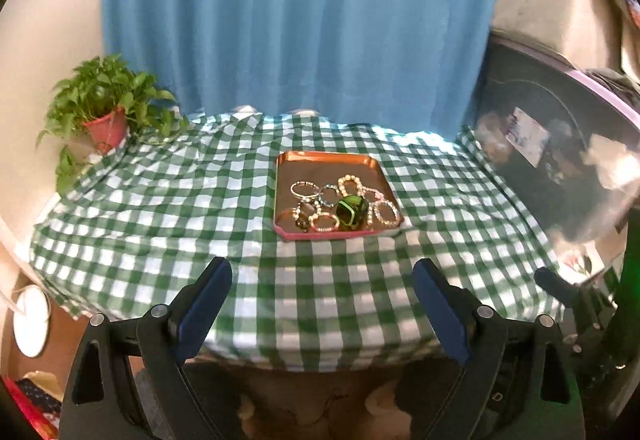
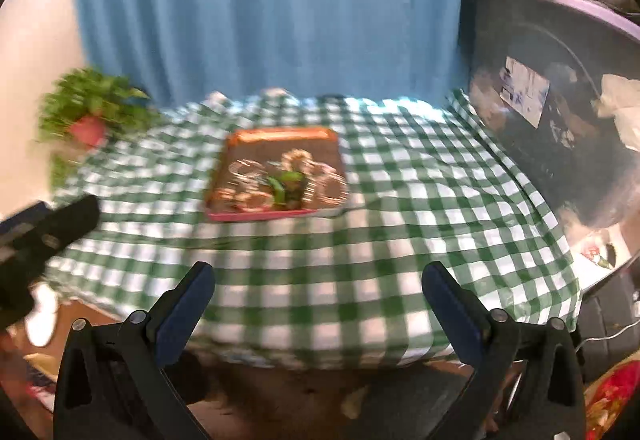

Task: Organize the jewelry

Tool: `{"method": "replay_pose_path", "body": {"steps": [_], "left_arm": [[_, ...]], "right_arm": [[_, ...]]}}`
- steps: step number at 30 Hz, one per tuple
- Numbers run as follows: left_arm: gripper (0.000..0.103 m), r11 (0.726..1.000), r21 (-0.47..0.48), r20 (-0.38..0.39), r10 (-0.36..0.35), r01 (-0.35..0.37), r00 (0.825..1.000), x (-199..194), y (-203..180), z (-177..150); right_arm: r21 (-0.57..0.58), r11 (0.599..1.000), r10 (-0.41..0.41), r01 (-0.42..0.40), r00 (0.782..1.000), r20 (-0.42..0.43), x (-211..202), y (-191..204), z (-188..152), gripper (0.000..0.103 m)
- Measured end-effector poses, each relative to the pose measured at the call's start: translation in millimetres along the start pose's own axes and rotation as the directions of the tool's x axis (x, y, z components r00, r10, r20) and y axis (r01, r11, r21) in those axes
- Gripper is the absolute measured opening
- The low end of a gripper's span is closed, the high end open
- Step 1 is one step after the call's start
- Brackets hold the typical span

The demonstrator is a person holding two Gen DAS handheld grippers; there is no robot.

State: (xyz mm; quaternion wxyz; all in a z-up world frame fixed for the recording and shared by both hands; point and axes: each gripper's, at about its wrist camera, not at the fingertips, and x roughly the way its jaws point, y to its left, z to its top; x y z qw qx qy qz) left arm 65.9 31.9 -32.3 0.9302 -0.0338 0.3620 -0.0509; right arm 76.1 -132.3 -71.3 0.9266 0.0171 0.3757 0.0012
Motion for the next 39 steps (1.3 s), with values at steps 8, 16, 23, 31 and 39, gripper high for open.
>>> {"method": "replay_pose_path", "body": {"steps": [8,16,23,31,39], "left_arm": [[0.092,0.999,0.051,0.022,0.017,-0.018,1.0,-56,-19,-24],[0.092,0.997,0.063,0.019,0.049,-0.05,0.999,-70,-20,-29],[0.092,0.997,0.054,-0.008,0.06,-0.059,0.998,-64,-16,-30],[0.092,0.996,0.055,-0.011,0.072,-0.072,0.997,-59,-8,-31],[0.092,0.995,0.059,-0.018,0.079,-0.078,0.997,-57,-7,-33]], "right_arm": [[-0.031,0.999,0.014,-0.013,1.0,0.017,-57,19,-14,0.102],[-0.016,0.997,0.07,-0.07,0.997,0.038,-77,29,-26,0.102],[0.005,0.995,0.096,-0.096,0.995,0.008,-69,31,-28,0.103],[0.009,0.994,0.11,-0.11,0.994,0.007,-65,32,-28,0.103],[0.008,0.994,0.105,-0.105,0.995,-0.003,-60,32,-30,0.103]]}}
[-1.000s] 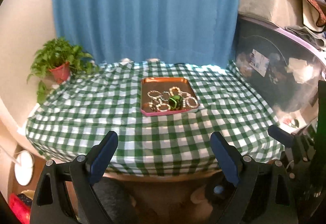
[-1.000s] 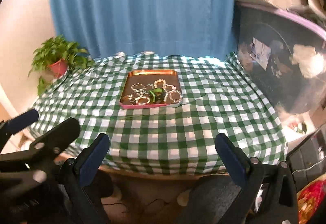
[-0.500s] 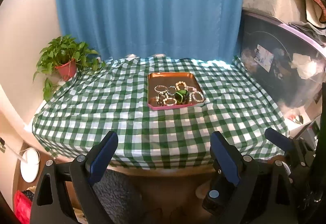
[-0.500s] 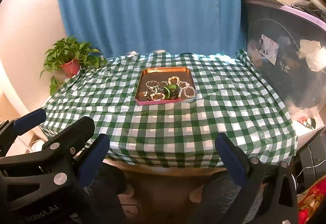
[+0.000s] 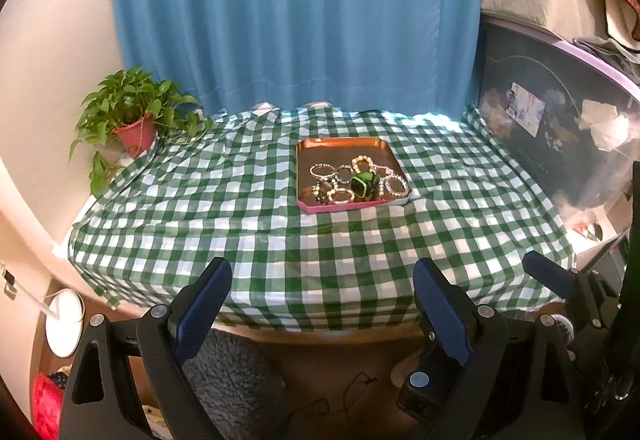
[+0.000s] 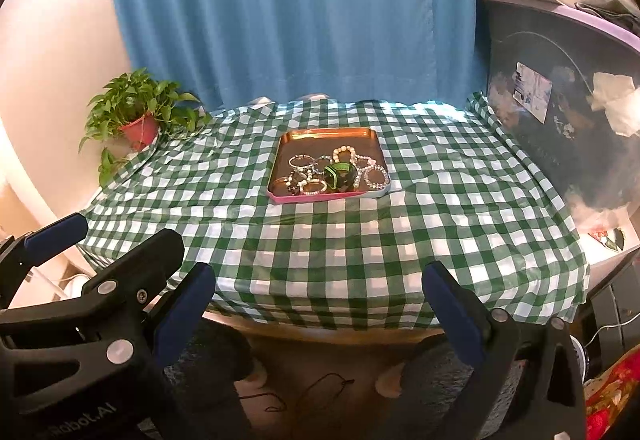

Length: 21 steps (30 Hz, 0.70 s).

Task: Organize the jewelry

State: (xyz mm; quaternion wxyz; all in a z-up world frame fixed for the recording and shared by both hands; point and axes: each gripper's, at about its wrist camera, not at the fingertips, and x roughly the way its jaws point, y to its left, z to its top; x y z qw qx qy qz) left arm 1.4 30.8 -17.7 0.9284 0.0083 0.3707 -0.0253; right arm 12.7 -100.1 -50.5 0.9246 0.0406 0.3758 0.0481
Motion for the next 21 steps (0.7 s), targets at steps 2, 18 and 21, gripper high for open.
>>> {"method": "replay_pose_path", "body": {"steps": [2,18,21], "left_arm": [[0.092,1.0,0.0,0.002,0.004,-0.004,1.0,-0.7,-1.9,0.0],[0.092,1.0,-0.004,-0.009,-0.006,0.006,1.0,5.4,-3.1,-2.0],[0.092,1.0,-0.008,-0.012,-0.012,0.011,1.0,6.8,-4.0,-4.8]], "right_arm": [[-0.004,1.0,-0.002,0.002,1.0,0.002,0.3,0.1,0.2,0.103],[0.003,1.0,0.024,-0.024,1.0,-0.009,3.7,-2.6,-2.8,0.103],[0.0,1.0,0.017,-0.017,1.0,-0.014,3.7,-2.8,-3.0,0.103]]}}
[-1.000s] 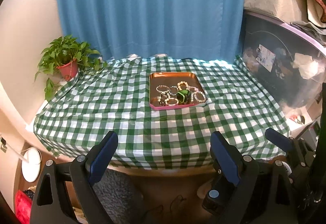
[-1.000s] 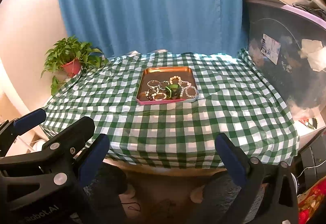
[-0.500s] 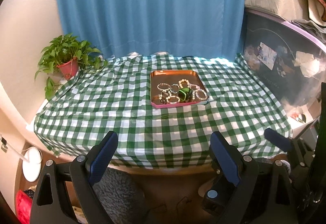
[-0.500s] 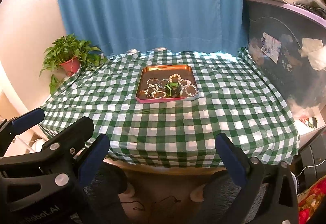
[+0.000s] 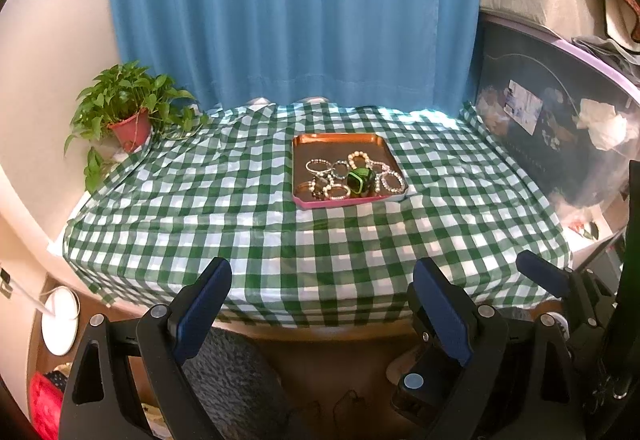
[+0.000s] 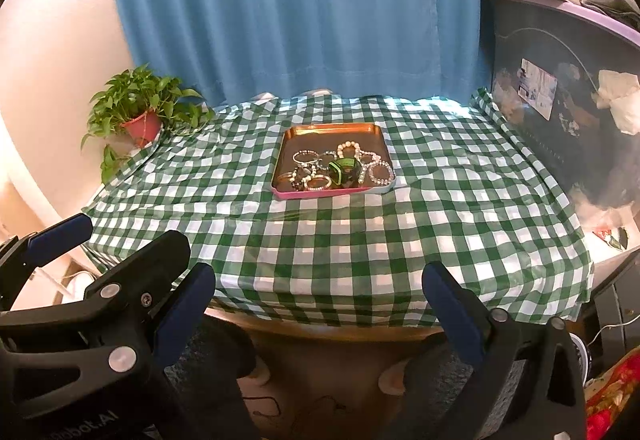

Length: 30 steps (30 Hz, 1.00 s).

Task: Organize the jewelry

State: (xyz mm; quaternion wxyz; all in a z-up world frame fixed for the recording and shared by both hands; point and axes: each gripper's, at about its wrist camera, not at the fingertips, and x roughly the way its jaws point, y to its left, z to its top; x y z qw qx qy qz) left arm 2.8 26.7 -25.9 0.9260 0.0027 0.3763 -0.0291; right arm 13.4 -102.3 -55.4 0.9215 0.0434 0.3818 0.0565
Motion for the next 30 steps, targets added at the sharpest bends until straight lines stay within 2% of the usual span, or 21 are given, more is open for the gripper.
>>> {"method": "replay_pose_path", "body": {"steps": [22,30], "left_arm": [[0.092,1.0,0.005,-0.005,0.001,-0.001,1.0,1.5,1.4,2.2],[0.097,1.0,0.009,-0.009,0.004,-0.004,1.0,2.1,0.8,-0.1]], "right_arm": [[-0.001,1.0,-0.002,0.002,1.0,-0.002,0.8,1.9,0.1,0.103],[0.003,1.0,0.003,-0.003,1.0,-0.005,-0.4,-1.0,-3.2,0.103]]}}
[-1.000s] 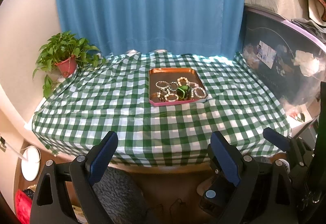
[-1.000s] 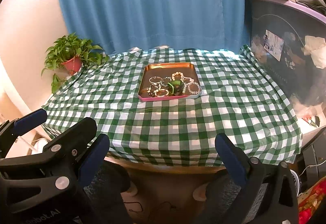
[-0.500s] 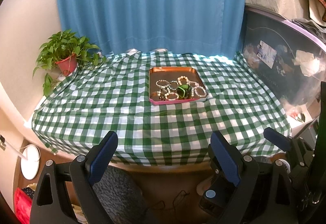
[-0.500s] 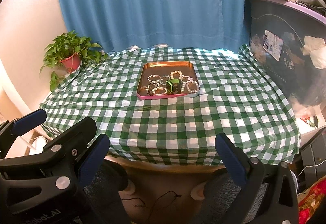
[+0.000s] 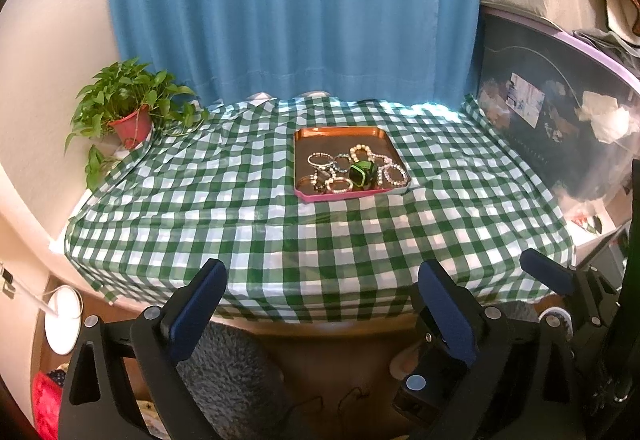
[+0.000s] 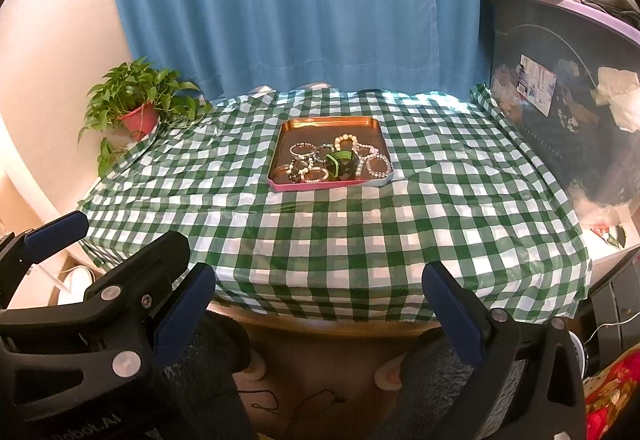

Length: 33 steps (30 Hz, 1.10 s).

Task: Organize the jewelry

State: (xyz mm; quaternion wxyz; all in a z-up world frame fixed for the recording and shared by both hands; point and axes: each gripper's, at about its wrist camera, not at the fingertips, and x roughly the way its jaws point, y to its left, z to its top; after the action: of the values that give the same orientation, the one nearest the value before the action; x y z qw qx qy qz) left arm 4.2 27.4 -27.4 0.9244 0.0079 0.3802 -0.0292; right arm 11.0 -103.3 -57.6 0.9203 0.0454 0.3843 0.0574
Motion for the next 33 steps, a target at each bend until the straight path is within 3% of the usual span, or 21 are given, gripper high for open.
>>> {"method": "replay_pose_path", "body": {"steps": [33], "left_arm": [[0.103,0.999,0.01,-0.004,-0.047,0.047,0.999,-9,-3,-12]], "right_arm": [[0.001,1.0,0.016,-0.016,1.0,-0.003,-10,9,-7,0.103]]}}
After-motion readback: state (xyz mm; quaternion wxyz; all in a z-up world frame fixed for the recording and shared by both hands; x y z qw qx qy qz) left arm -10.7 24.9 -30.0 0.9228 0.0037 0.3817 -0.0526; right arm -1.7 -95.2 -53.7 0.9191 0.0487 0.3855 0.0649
